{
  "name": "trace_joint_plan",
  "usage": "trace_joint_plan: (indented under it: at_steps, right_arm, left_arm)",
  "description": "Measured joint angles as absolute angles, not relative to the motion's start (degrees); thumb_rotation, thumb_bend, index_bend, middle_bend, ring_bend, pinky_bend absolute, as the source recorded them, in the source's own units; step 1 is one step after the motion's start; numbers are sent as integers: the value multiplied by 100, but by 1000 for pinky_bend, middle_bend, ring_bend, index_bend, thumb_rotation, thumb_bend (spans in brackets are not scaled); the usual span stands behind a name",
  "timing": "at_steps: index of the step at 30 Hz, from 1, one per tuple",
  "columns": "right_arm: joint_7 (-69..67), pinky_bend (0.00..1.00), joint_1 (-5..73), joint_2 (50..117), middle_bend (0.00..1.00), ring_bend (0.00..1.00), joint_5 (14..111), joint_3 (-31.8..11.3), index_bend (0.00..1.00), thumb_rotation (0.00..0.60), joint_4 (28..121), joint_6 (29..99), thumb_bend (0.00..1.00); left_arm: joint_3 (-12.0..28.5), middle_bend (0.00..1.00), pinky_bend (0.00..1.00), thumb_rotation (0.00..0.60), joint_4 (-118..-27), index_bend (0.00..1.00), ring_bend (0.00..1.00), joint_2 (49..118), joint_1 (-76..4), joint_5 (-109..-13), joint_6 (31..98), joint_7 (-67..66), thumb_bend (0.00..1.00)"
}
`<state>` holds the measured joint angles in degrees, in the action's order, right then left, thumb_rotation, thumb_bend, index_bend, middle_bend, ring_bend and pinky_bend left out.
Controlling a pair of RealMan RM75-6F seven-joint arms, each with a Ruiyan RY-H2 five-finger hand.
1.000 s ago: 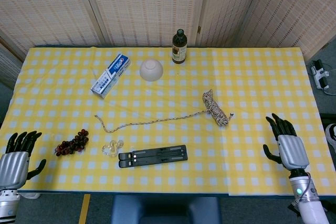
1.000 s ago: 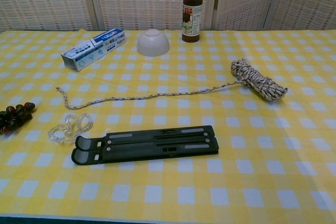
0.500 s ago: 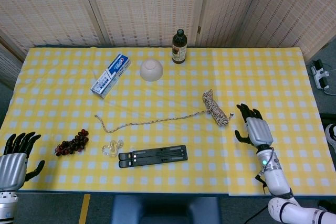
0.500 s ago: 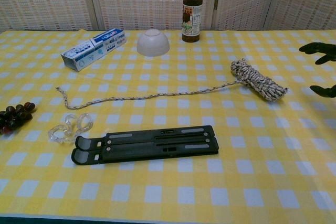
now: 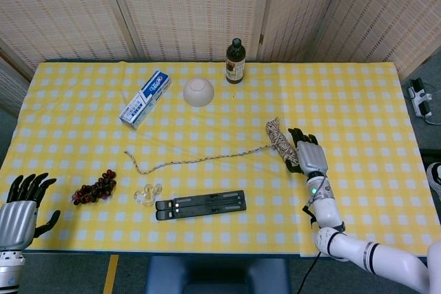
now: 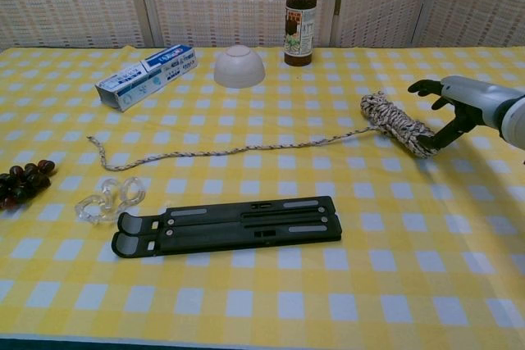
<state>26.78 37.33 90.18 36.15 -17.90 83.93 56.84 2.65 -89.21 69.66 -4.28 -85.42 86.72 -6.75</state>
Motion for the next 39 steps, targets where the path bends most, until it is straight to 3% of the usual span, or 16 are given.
trace_joint_plan:
  at_steps: [13, 28, 39]
  right_arm:
    - [2860, 7, 4227, 9542, 106, 152, 3170, -1807, 0, 600, 7611, 5287, 453]
    - [1950, 7, 4066, 8933, 151, 170, 5032, -1197, 0, 600, 7986, 4710, 453]
    - [2137, 7, 4170, 9129, 150, 168, 4722, -1213, 0, 600, 7503, 4903, 453]
  left_arm:
    - [276, 162, 0, 600, -8945, 240, 116, 6951, -484, -8449, 8526, -738, 337]
    - [273, 163, 0, 600, -8892, 240, 116, 6957, -463, -8416, 8539, -691, 337]
    - [275, 163, 0, 600, -8914, 240, 116, 6957, -490, -8423, 8512, -730, 336]
